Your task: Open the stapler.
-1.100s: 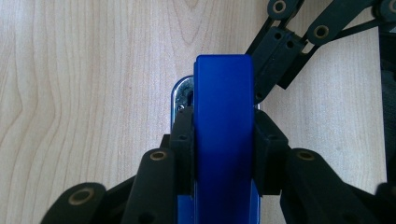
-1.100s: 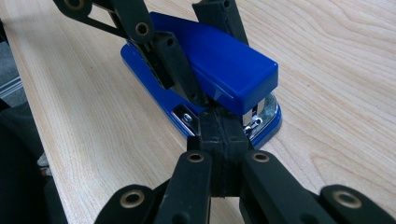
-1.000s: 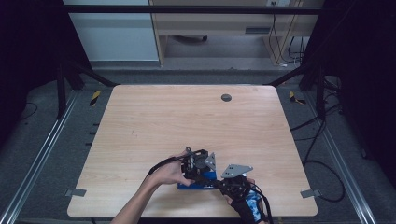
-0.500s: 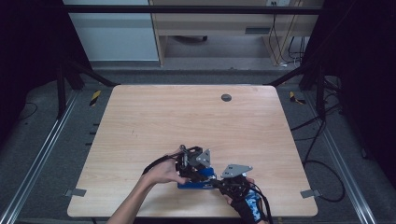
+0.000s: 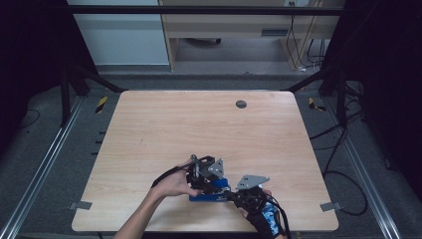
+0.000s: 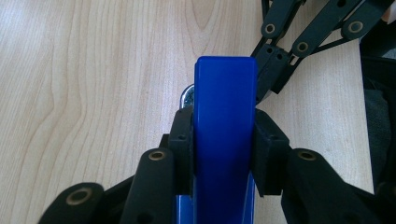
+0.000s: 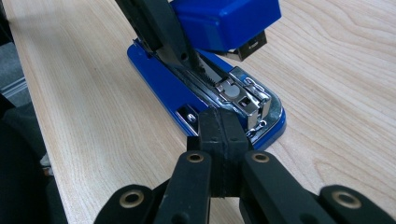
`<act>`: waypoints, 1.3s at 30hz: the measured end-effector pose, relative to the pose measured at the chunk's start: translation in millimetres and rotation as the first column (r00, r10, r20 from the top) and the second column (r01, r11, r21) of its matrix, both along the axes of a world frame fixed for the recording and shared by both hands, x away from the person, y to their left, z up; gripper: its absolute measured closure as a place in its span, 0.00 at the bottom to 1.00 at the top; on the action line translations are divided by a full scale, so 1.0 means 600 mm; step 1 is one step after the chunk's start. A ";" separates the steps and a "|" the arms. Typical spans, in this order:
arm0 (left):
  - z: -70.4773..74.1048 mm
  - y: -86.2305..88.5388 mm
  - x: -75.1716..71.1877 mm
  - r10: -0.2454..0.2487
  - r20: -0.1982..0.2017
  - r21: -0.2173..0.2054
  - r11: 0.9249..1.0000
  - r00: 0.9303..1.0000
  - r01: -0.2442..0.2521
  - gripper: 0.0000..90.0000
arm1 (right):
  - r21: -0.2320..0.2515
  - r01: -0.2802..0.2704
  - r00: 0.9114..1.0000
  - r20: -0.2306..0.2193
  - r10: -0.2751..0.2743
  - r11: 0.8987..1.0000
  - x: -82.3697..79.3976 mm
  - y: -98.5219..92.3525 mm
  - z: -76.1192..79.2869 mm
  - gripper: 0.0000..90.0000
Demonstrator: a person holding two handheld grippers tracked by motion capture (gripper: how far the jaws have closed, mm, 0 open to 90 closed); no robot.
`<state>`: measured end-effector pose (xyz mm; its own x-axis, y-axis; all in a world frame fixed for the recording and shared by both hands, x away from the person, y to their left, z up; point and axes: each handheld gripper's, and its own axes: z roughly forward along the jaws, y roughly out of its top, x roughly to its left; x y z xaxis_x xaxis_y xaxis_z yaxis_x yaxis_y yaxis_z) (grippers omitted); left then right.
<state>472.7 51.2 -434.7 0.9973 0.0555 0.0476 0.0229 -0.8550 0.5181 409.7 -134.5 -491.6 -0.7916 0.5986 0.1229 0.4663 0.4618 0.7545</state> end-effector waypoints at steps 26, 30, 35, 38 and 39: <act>0.000 0.009 0.000 0.017 -0.010 -0.035 0.999 1.000 -0.017 0.72 | 0.095 0.010 0.994 0.111 -0.021 0.995 0.001 -0.018 0.027 1.00; -0.002 0.008 0.000 0.025 -0.016 -0.031 0.999 1.000 -0.026 0.71 | 0.090 0.006 0.994 0.108 -0.016 0.996 0.003 -0.014 0.027 1.00; -0.001 0.015 -0.003 0.051 -0.014 -0.050 0.997 0.999 -0.052 0.62 | 0.088 0.009 0.994 0.107 -0.018 0.996 0.003 -0.015 0.028 1.00; 0.009 0.026 -0.007 0.075 -0.007 -0.074 0.994 0.997 -0.076 0.59 | 0.094 0.009 0.995 0.102 -0.018 0.996 0.004 -0.016 0.027 1.00; 0.012 0.029 -0.007 0.082 -0.007 -0.082 0.993 0.997 -0.082 0.58 | 0.094 0.010 0.995 0.100 -0.019 0.996 0.004 -0.016 0.027 1.00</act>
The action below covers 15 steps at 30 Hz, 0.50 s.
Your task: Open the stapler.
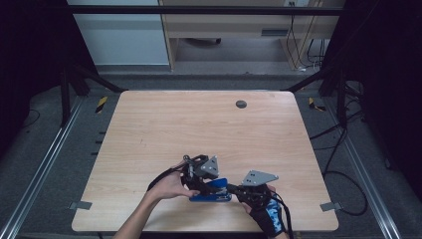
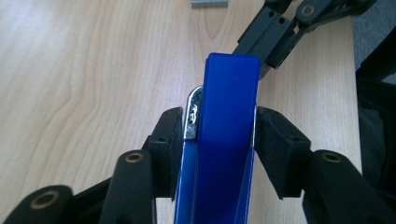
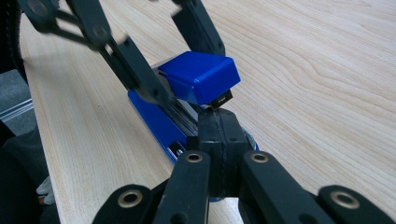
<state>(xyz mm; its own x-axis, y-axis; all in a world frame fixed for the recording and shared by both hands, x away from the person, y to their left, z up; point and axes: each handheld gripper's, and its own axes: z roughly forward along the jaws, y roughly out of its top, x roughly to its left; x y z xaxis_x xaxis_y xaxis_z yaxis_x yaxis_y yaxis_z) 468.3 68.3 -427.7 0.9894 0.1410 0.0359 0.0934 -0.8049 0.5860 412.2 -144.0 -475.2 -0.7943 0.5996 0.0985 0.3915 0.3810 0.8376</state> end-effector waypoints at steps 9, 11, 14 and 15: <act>0.028 0.040 -0.004 0.087 0.012 -0.091 0.992 0.996 -0.086 0.58 | 0.002 -0.001 1.000 -0.008 0.001 1.000 0.001 0.000 0.000 1.00; 0.032 0.048 -0.004 0.109 0.018 -0.112 0.988 0.994 -0.107 0.59 | 0.005 0.000 1.000 -0.010 0.001 1.000 0.001 0.000 0.000 1.00; 0.038 0.062 -0.005 0.152 0.021 -0.151 0.977 0.988 -0.148 0.61 | 0.004 0.001 1.000 -0.010 -0.001 1.000 0.001 0.000 0.000 1.00; 0.038 0.066 -0.006 0.170 0.016 -0.174 0.971 0.985 -0.165 0.61 | 0.004 0.002 1.000 -0.008 -0.002 1.000 0.001 0.000 0.000 1.00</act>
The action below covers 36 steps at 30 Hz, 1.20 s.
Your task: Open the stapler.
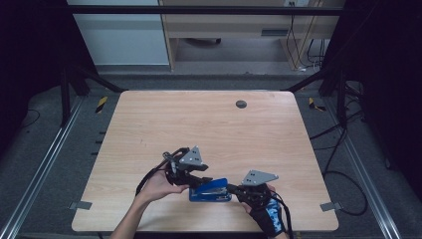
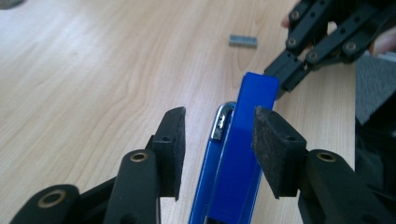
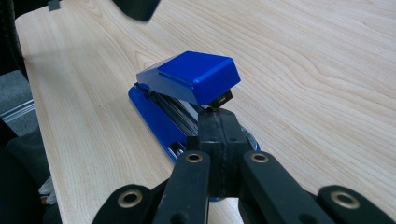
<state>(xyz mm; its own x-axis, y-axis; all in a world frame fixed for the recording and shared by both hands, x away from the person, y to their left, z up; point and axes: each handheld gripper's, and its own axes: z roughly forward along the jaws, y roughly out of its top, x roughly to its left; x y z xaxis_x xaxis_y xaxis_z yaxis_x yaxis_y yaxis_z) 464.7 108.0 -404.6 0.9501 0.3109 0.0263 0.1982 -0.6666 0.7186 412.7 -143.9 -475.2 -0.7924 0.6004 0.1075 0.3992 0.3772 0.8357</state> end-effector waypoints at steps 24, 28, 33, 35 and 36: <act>-0.064 0.058 -0.071 0.494 0.037 -0.334 0.825 0.869 -0.455 0.89 | 0.005 -0.003 1.000 -0.012 0.003 1.000 0.001 0.001 -0.001 1.00; -0.085 0.060 -0.094 0.529 0.034 -0.359 0.798 0.848 -0.484 0.93 | 0.006 -0.002 1.000 -0.012 0.002 1.000 0.001 0.001 0.000 1.00; -0.104 0.062 -0.117 0.556 0.020 -0.380 0.773 0.831 -0.508 0.99 | 0.006 0.000 1.000 -0.015 0.000 1.000 0.001 0.000 0.000 1.00; -0.110 0.061 -0.124 0.569 0.017 -0.380 0.764 0.822 -0.522 1.00 | 0.010 -0.002 1.000 -0.014 0.002 1.000 0.002 0.001 -0.001 1.00; -0.112 0.061 -0.127 0.569 0.012 -0.382 0.763 0.823 -0.522 1.00 | 0.013 -0.001 1.000 -0.016 0.002 1.000 0.002 0.001 -0.001 1.00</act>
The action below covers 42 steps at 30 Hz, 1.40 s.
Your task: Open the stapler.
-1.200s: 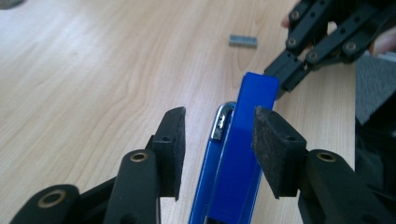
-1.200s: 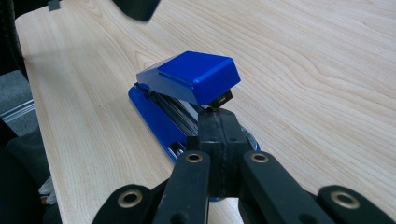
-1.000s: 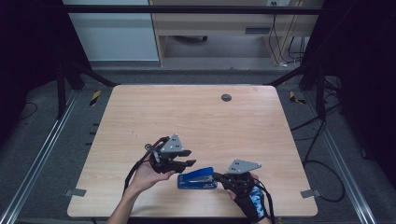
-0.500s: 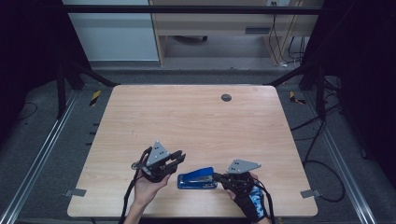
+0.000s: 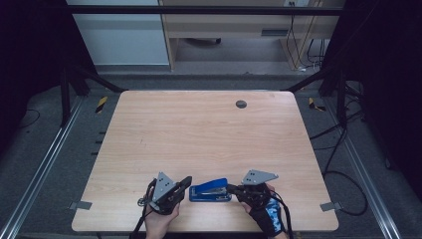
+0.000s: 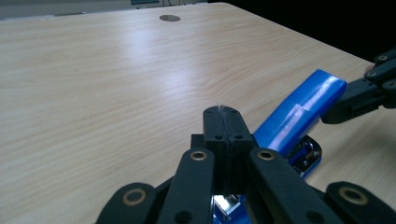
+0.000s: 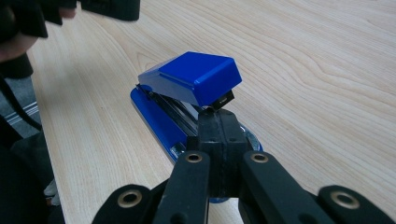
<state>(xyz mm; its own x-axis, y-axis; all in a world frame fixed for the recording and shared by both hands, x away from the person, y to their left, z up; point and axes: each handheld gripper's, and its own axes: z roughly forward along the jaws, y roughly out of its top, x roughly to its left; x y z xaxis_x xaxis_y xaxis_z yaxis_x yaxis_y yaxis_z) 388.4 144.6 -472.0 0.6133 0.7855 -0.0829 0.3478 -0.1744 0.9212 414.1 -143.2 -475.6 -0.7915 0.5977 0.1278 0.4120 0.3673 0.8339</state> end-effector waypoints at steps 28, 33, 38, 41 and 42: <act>-0.075 -0.099 -0.046 -0.039 -0.034 -0.007 0.999 0.999 0.039 1.00 | 0.003 -0.001 1.000 0.002 0.001 1.000 0.001 0.001 0.001 1.00; -0.075 -0.119 -0.041 -0.027 -0.029 0.011 1.000 0.999 0.028 1.00 | 0.007 -0.001 1.000 0.004 0.001 1.000 0.001 0.001 0.002 1.00; -0.079 -0.132 -0.040 -0.020 -0.033 0.016 1.000 0.999 0.020 1.00 | 0.006 -0.003 1.000 0.002 0.003 1.000 0.001 0.001 0.001 1.00; -0.083 -0.138 -0.039 -0.015 -0.028 0.024 1.000 0.999 0.016 1.00 | 0.010 -0.002 1.000 0.002 0.002 1.000 0.001 0.001 0.001 1.00; -0.083 -0.138 -0.038 -0.018 -0.030 0.022 1.000 0.999 0.019 1.00 | 0.010 -0.002 1.000 0.001 0.002 1.000 0.001 0.001 0.001 1.00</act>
